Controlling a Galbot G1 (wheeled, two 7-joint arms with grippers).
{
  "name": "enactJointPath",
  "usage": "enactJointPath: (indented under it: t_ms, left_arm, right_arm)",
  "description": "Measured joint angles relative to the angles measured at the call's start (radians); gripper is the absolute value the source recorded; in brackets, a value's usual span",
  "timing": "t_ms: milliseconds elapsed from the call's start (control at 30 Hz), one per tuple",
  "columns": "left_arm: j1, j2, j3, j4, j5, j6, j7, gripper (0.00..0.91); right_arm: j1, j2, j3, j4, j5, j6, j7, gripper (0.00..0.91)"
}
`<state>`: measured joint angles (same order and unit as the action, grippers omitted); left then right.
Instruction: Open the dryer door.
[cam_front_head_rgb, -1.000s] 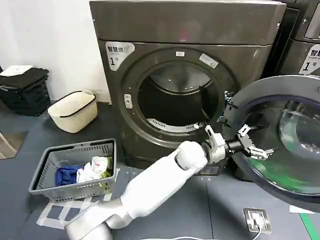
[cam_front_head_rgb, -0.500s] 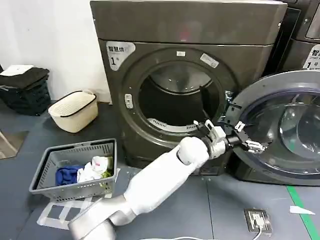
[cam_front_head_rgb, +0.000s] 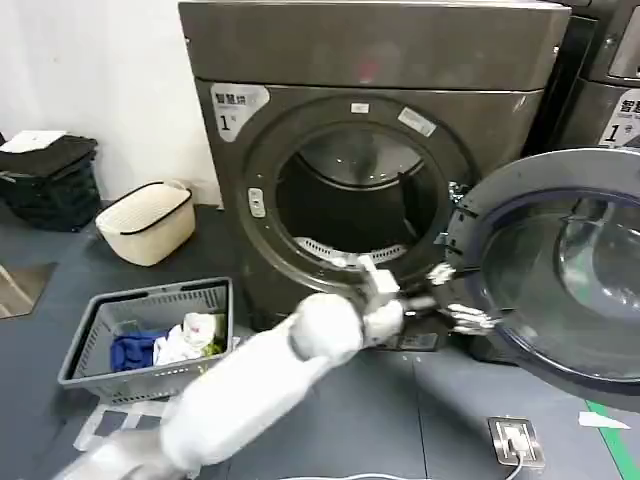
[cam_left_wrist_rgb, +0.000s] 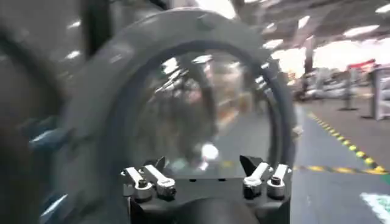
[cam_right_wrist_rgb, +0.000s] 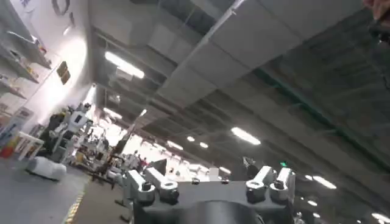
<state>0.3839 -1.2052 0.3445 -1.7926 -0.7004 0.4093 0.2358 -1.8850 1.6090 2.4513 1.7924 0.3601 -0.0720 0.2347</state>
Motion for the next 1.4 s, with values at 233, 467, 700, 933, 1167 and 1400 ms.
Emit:
enactJointPath:
  t_ms: [233,467,700,933,1167,1400]
  left_arm:
    - [0.085,0.204,-0.108,-0.165,-0.13,0.104,-0.119,0.907]
    - [0.185,0.397,-0.265,-0.221,-0.32,0.229,-0.295,0.907]
    - [0.275,0.551,-0.422,-0.192,-0.542,0.293,-0.573,0.907]
    - [0.318,0.67,-0.474,-0.142,-0.785,0.328,-0.806,0.907]
    - [0.284,0.725,-0.466,-0.065,-1.096,0.328,-0.974,0.907]
    - [0.197,0.707,-0.418,0.036,-1.243,0.327,-1.012,0.907]
  right_arm:
    - [-0.004,-0.006,-0.003,-0.012,0.017,0.002,-0.026,0.907]
    - [0.022,-0.027,-0.038,-0.012,0.022,0.007,-0.063,0.907]
    - [0.038,-0.043,-0.058,-0.011,0.031,0.007,-0.085,0.907]
    - [0.041,-0.048,-0.067,-0.016,0.05,0.016,-0.092,0.907]
    - [0.045,-0.044,-0.07,-0.014,0.069,0.031,-0.105,0.907]
    - [0.056,-0.031,-0.089,-0.006,0.07,0.062,-0.117,0.907]
